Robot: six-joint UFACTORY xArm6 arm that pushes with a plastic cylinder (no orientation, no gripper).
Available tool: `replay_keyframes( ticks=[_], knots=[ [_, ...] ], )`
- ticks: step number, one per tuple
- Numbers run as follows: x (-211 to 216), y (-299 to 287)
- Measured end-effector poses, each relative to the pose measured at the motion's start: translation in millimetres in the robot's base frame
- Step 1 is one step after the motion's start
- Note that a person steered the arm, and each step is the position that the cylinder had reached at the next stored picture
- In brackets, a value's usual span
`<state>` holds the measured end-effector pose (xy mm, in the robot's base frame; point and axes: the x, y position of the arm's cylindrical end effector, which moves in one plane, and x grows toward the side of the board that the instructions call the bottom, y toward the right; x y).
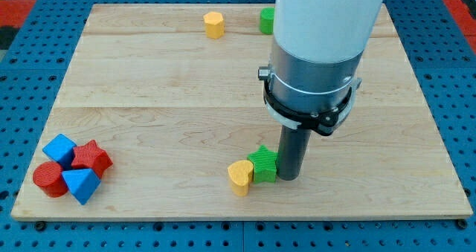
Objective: Push green circle into green star
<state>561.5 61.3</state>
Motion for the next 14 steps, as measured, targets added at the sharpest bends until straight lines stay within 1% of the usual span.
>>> replay_keyframes(
  ticks=[1, 3, 5, 6, 7, 8, 9, 11, 14],
  knots=[
    [-15, 15],
    [-141, 51],
    [-305, 54],
    [-351, 51],
    [-354, -18],
    [-345, -30],
    [-325, -7],
    [-243, -2],
    [-157, 10]
  ],
)
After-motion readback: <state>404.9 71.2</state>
